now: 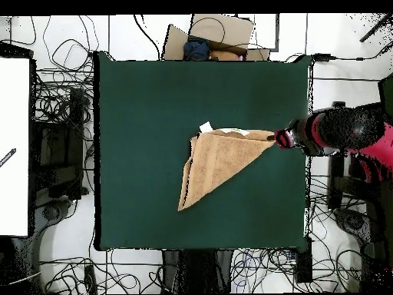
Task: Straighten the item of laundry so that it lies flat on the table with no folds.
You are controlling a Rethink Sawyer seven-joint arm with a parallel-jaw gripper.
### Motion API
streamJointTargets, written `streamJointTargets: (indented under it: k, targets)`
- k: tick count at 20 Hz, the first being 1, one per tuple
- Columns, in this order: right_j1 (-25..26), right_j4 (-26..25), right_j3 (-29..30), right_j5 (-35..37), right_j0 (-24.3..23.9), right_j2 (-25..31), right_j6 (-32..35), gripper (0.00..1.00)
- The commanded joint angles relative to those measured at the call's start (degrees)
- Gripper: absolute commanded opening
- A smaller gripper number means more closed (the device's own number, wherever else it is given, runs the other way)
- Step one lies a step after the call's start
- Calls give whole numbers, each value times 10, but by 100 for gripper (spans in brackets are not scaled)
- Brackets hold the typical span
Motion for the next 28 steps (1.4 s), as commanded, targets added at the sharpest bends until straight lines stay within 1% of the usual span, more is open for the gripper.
streamJointTargets:
  k: [1, 8, 14, 18, 20, 28]
  targets:
    - [-119, -6, 174, -99, 33, -25, 118, 100]
    - [-169, 0, 242, -180, 67, -61, 170, 100]
    - [-197, 15, 308, -246, 101, -96, 224, 100]
    - [-213, 32, 354, -301, 139, -130, 270, 100]
    - [-219, 36, 367, -317, 159, -147, 287, 100]
    - [-219, 48, 378, -359, 224, -201, 326, 100]
